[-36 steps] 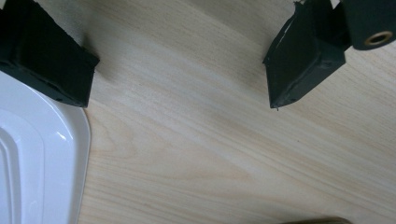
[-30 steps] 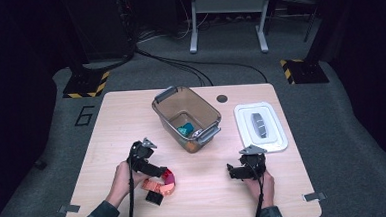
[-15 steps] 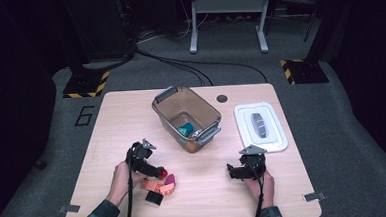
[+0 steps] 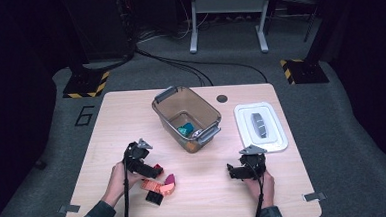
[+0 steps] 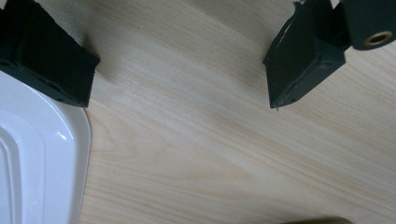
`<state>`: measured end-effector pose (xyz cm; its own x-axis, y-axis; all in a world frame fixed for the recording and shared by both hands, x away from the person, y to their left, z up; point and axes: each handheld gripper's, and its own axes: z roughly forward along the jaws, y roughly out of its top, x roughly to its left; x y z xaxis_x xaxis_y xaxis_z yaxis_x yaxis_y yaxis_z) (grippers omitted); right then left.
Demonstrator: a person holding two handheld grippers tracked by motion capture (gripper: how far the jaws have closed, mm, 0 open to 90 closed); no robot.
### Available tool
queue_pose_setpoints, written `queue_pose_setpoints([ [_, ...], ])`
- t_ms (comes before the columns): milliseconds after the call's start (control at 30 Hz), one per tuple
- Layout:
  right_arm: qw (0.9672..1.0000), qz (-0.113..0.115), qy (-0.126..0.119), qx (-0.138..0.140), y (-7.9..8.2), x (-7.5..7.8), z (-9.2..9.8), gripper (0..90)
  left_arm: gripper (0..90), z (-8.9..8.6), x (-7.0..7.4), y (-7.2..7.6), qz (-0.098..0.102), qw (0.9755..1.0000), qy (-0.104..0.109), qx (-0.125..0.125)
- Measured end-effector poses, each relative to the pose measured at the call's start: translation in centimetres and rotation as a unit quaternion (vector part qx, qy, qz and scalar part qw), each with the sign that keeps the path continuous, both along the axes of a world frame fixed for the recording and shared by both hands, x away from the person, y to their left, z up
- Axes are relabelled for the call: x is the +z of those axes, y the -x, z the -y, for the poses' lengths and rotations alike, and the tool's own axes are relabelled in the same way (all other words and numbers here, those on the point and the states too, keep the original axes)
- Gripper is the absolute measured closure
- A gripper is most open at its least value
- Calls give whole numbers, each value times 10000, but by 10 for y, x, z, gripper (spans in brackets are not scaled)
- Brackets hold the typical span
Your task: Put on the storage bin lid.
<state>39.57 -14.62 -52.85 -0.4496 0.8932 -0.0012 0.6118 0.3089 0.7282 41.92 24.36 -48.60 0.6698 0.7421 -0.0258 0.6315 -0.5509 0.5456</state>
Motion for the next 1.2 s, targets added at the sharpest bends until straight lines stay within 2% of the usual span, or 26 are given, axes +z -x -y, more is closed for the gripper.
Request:
queue_pose_setpoints([
  [67, 10000, 6, 11, -3, 0, 0, 0, 71, 10, 2, -4, 1, -13, 10000, -5, -35],
  [133, 10000, 8, 18, 8, 0, 0, 0, 71, 106, 3, -6, 4, -10, 9999, 6, -112],
  [167, 10000, 7, 15, 3, 0, 0, 0, 71, 182, 4, -7, 6, 34, 9999, -36, -130],
  [200, 10000, 8, 11, 0, 0, 0, 0, 71, 217, 4, -7, 7, 32, 9997, -86, -231],
  [233, 10000, 8, 9, -6, 0, 0, 0, 71, 268, 5, -8, 10, 45, 9996, -30, -259],
  [267, 10000, -1, 10, -4, 0, 0, 0, 71, 347, 5, -8, 11, 53, 9997, -73, -247],
  [367, 10000, 7, 15, 5, 0, 0, 0, 71, 449, 6, -11, 17, 140, 9996, -85, -214],
  [433, 10000, 8, 10, -3, 0, 0, 0, 71, 506, 5, -12, 17, 131, 9996, -119, -240],
  [467, 10000, 8, 18, 6, 0, 0, 0, 71, 506, 6, -14, 19, 153, 9996, -86, -239],
  [533, 10000, 8, 15, 4, 0, 0, 0, 71, 578, 6, -16, 20, 110, 9995, -83, -280],
  [600, 10000, 8, 16, 6, 0, 0, 0, 71, 584, 5, -15, 20, 127, 9995, -120, -269],
  [733, 10000, 6, 15, 3, 0, 0, 0, 71, 588, 2, -10, 19, 181, 9996, 38, -219],
  [900, 10000, 10, 17, 5, 0, 0, 0, 72, 589, -3, 0, 17, 283, 9993, 88, -220],
  [967, 10000, 10, 19, 6, 0, 0, 0, 72, 589, -4, 5, 16, 292, 9993, 77, -223],
  [1000, 10000, -3, 10, -4, 0, 0, 0, 72, 590, -5, 6, 16, 365, 9991, 68, -203],
  [1100, 10000, 9, 14, 1, 0, 0, 0, 72, 589, -5, 9, 15, 313, 9992, 99, -212],
  [1133, 10000, 7, 15, 2, 0, 0, 0, 72, 589, -6, 13, 15, 384, 9990, 58, -213],
  [1200, 10000, 9, 17, 5, 0, 0, 0, 72, 589, -7, 17, 14, 385, 9990, 91, -228],
])
